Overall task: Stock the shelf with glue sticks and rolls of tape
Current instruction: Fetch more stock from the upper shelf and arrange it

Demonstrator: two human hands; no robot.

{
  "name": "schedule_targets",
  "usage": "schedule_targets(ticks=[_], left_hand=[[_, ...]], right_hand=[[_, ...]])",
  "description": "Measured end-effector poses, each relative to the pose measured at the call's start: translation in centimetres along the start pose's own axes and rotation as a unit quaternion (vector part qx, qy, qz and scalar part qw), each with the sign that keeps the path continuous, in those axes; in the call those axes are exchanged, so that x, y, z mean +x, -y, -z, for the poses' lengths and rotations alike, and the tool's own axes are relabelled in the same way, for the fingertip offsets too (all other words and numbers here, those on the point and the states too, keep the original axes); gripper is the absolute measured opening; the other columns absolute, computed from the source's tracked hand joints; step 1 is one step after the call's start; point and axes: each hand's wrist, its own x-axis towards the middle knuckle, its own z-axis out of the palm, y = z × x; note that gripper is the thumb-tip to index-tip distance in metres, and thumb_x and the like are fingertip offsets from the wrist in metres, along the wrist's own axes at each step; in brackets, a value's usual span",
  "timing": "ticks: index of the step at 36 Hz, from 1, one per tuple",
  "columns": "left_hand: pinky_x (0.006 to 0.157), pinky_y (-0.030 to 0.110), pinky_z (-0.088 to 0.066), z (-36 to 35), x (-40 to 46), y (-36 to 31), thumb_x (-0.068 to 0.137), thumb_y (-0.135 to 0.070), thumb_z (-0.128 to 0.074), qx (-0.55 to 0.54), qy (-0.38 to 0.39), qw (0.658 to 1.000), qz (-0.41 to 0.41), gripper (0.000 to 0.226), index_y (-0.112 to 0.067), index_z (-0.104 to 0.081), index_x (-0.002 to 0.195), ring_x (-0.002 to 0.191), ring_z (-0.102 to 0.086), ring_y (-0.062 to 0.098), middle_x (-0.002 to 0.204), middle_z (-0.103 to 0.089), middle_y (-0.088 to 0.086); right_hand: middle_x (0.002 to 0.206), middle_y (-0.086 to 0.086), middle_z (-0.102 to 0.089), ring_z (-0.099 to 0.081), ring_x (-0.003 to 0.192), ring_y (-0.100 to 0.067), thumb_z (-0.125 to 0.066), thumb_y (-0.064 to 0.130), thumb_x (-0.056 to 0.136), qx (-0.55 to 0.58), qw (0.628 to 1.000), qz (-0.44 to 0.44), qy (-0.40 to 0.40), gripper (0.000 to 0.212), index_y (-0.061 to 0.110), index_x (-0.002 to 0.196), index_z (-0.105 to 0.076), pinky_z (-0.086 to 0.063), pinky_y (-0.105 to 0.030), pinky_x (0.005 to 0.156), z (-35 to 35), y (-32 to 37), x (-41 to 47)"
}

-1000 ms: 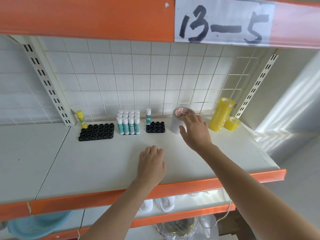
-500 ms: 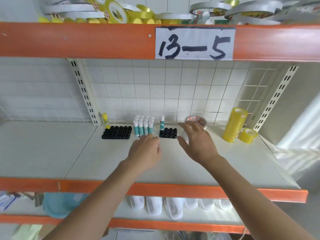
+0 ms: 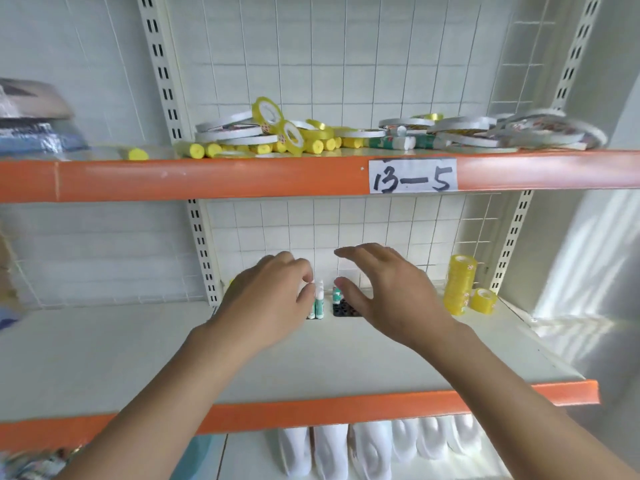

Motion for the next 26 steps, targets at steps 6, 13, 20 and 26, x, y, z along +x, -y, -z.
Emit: schedule_targets(ticks=[6, 13, 20, 26], left_hand=[[0.079, 0.025, -0.038, 4.8, -2.9, 0.5, 0.099, -0.04, -0.036, -0.027, -0.069, 0.994, -0.078, 0.025, -0.034, -0.052, 0.117, 0.114, -0.042, 0.003, 0.117, -0.05, -0.018], [0.074, 0.025, -0.034, 9.4, -4.4, 2.2, 0.095, -0.037, -0.043, -0.075, -0.133, 0.976, -0.157, 0.022, -0.032, -0.059, 0.11, 0.107, -0.043, 0.001, 0.108, -0.055, -0.017], [0.075, 0.031, -0.041, 13.8, -3.2, 4.4, 0.092, -0.035, -0.047, -0.091, -0.191, 0.959, -0.189, 0.016, -0.031, -0.061, 0.099, 0.096, -0.048, 0.006, 0.098, -0.056, -0.015], [0.076, 0.031, -0.041, 16.3, -0.9, 7.1, 0.094, -0.024, -0.049, -0.114, -0.197, 0.959, -0.17, 0.017, -0.033, -0.062, 0.098, 0.085, -0.047, 0.008, 0.1, -0.054, -0.016]], right_hand=[[0.105, 0.012, -0.065, -0.064, 0.085, -0.012, -0.048, 0.048, 0.088, -0.028, 0.998, -0.019, -0.061, 0.039, 0.028, 0.117, -0.063, -0.042, -0.023, 0.057, 3.9, 4.9, -0.8], [0.11, 0.016, -0.064, -0.061, 0.098, -0.012, -0.046, 0.049, 0.088, -0.083, 0.989, -0.04, -0.113, 0.039, 0.031, 0.119, -0.06, -0.052, -0.028, 0.06, 7.5, 9.5, -0.7], [0.11, 0.013, -0.064, -0.062, 0.099, -0.012, -0.054, 0.042, 0.088, -0.102, 0.982, -0.031, -0.157, 0.035, 0.03, 0.119, -0.061, -0.054, -0.031, 0.067, 9.9, 12.8, 1.7], [0.115, 0.008, -0.064, -0.06, 0.103, -0.019, -0.058, 0.039, 0.091, -0.116, 0.983, -0.014, -0.145, 0.033, 0.028, 0.123, -0.06, -0.052, -0.033, 0.07, 10.3, 14.0, 5.4]])
